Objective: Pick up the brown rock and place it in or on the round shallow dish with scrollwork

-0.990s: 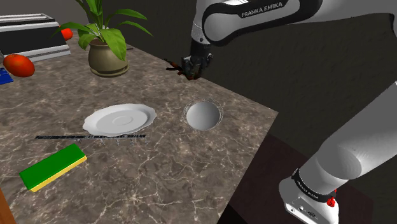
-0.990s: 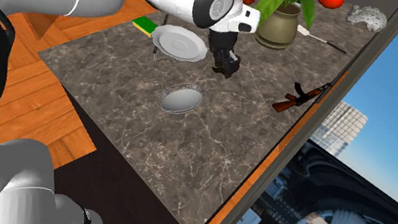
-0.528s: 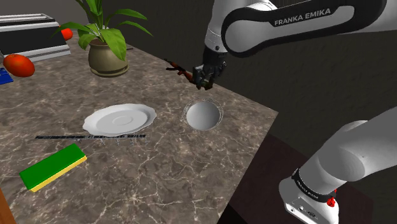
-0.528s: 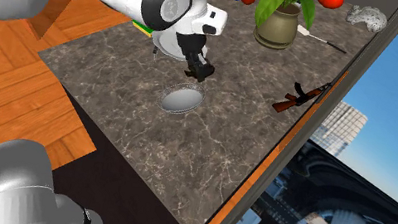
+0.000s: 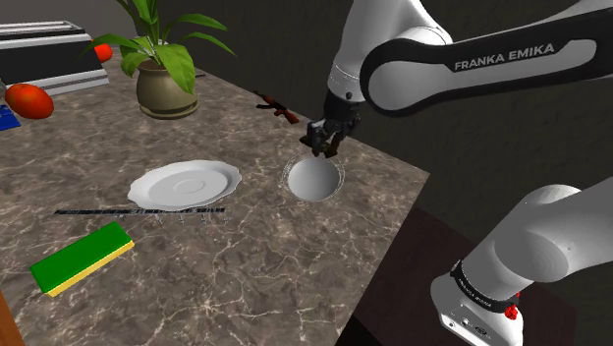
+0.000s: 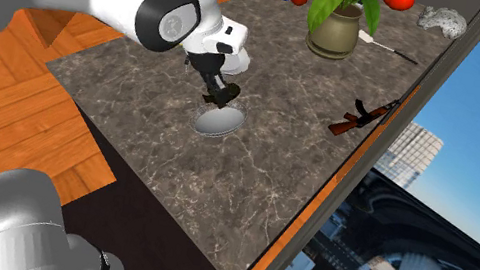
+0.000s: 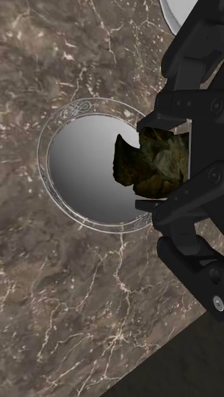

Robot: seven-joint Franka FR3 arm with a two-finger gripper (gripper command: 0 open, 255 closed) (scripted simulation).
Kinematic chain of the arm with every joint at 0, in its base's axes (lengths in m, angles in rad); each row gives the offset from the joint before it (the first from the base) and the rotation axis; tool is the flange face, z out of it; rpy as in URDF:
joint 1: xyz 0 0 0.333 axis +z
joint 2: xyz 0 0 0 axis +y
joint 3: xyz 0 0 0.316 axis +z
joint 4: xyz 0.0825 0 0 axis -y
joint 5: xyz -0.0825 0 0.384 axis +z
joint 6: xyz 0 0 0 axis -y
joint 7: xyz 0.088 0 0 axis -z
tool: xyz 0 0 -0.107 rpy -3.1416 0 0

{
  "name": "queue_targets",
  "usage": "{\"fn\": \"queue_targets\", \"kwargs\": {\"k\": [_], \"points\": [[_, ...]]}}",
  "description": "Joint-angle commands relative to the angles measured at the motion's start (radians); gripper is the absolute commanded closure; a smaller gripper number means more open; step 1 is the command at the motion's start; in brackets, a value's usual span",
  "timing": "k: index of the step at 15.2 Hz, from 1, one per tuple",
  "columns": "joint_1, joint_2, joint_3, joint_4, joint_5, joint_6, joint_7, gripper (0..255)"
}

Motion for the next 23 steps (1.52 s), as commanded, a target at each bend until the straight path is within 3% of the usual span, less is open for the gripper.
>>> {"fn": "queue_targets", "kwargs": {"k": [1,9,17,18,23], "points": [[0.000,0.007,0.006,-0.020,0.000,0.027,0.004,255],[-0.006,0.055,0.031,-0.096,-0.006,0.150,0.022,255],[-0.006,0.055,0.031,-0.096,-0.006,0.150,0.022,255],[-0.006,0.055,0.031,-0.096,-0.006,0.150,0.022,0],[-0.006,0.055,0.031,-0.096,-0.006,0.150,0.022,0]]}}
